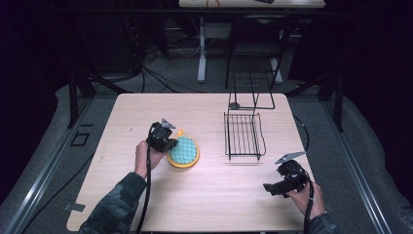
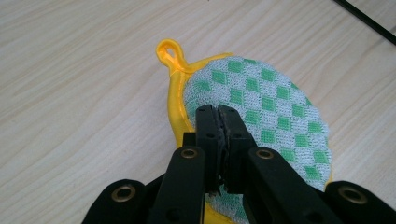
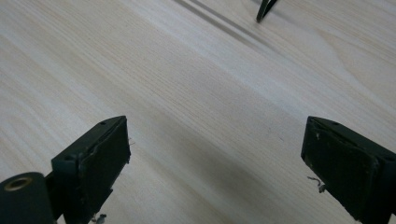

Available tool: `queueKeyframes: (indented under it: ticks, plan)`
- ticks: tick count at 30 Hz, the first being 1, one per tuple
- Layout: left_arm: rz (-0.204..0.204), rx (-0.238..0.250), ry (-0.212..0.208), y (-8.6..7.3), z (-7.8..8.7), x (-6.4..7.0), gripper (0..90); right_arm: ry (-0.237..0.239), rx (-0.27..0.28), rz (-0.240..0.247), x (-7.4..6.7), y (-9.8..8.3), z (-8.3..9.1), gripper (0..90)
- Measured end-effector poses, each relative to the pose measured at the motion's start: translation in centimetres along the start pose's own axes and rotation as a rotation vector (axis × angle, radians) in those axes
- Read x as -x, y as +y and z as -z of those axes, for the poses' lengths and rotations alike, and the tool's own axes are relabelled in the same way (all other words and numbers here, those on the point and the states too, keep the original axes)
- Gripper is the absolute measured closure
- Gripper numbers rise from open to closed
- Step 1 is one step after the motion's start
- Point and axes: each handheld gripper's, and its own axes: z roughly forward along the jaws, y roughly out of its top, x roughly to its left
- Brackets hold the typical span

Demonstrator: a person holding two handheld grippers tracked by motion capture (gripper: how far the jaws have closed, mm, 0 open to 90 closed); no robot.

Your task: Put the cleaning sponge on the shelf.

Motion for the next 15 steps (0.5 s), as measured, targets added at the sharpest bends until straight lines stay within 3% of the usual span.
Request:
queueKeyframes:
  ticks: [15]
  plan:
    - [-0.016,0.043,-0.022,0.5,1.8,0.3,88.2,-0.002,0.003,0.001,0.1,-0.1,0.0,7.3]
